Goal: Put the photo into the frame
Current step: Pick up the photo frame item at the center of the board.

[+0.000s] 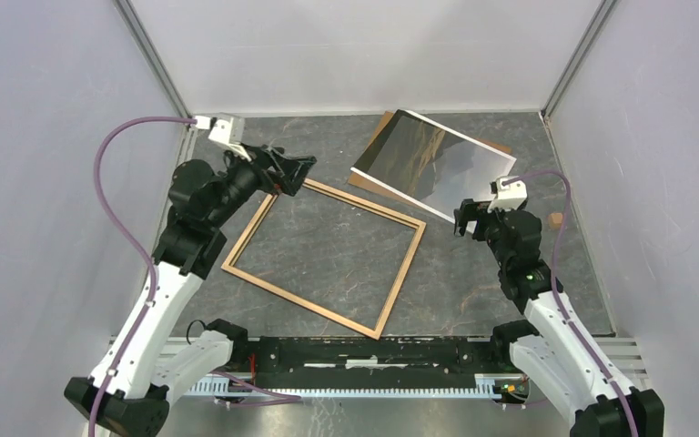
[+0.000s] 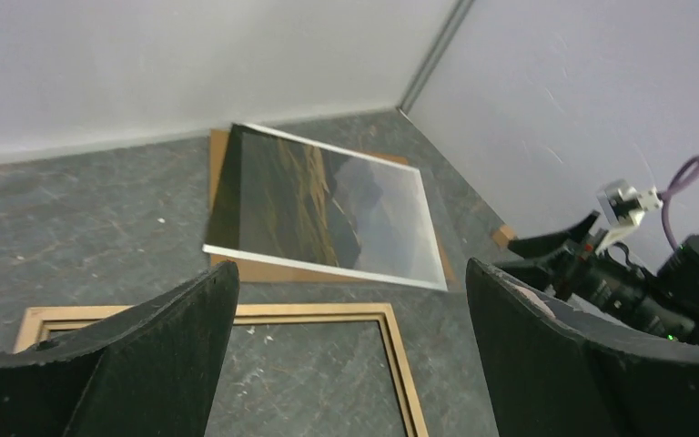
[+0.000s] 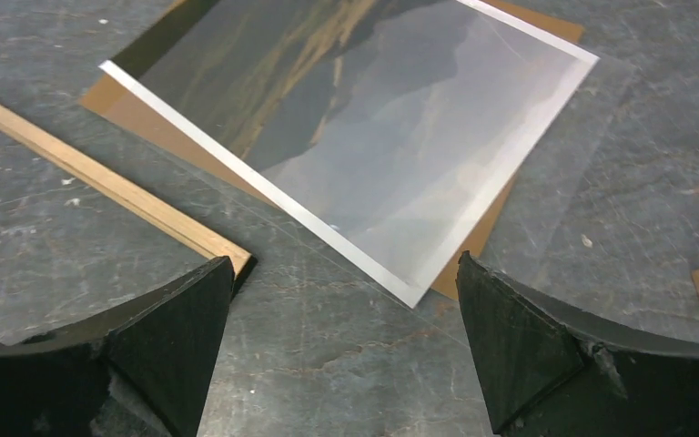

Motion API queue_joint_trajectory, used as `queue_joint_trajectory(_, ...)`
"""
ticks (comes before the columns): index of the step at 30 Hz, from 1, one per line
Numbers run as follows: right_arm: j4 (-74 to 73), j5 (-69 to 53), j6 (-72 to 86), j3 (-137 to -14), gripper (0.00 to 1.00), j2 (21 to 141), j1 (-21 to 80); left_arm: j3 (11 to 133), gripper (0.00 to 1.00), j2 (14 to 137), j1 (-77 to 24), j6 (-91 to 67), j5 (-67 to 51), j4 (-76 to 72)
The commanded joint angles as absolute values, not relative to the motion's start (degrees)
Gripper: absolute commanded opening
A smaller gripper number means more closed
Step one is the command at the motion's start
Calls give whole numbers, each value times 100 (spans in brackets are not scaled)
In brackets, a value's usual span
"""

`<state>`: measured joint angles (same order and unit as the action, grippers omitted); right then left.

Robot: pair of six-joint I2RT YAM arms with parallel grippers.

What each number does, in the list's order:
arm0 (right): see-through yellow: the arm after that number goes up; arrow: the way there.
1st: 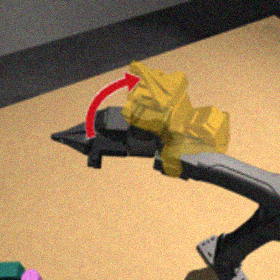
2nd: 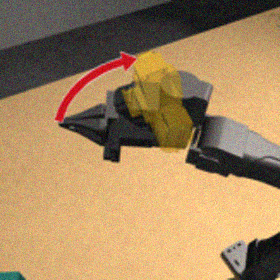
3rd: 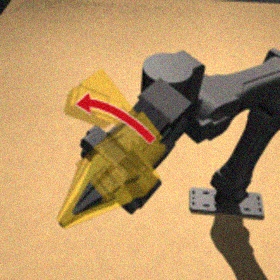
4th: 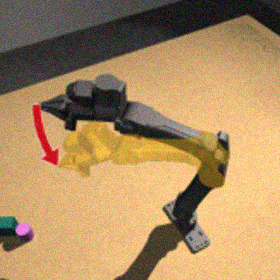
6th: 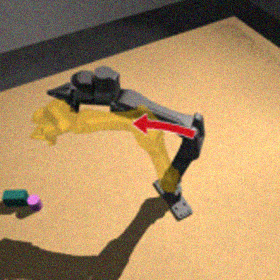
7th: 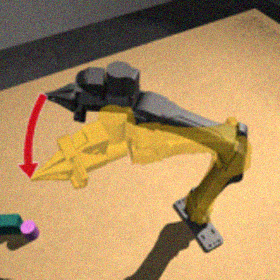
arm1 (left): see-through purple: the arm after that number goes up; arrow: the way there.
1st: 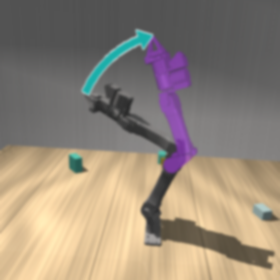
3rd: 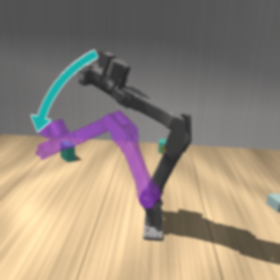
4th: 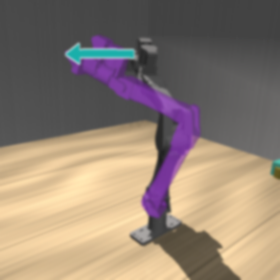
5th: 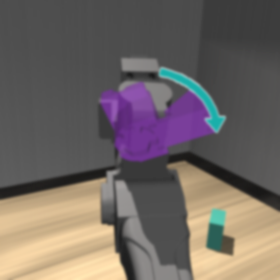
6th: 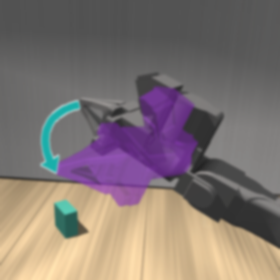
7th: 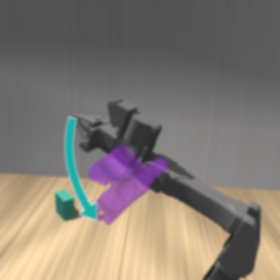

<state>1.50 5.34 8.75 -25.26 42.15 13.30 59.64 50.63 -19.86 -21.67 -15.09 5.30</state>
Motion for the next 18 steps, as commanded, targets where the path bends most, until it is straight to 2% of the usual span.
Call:
queue_joint_trajectory(1,219,1054,955,-2602,98,4483,1351,6231,100,5450,-2197,-2438,-1907,499)
queue_joint_trajectory(5,-55,960,901,-2781,98,4871,1353,6340,100,5605,-2316,-2474,-2081,611)
queue_joint_trajectory(9,-40,1408,997,-2440,98,5018,1347,6454,100,5810,-2321,-2290,-2318,729)
queue_joint_trajectory(14,643,1429,1105,-1999,98,5160,1295,6540,100,6118,-2329,-2324,-2447,855)
queue_joint_trajectory(18,726,601,1464,-2198,98,5688,717,6574,100,6188,-2329,-2411,-2538,880)
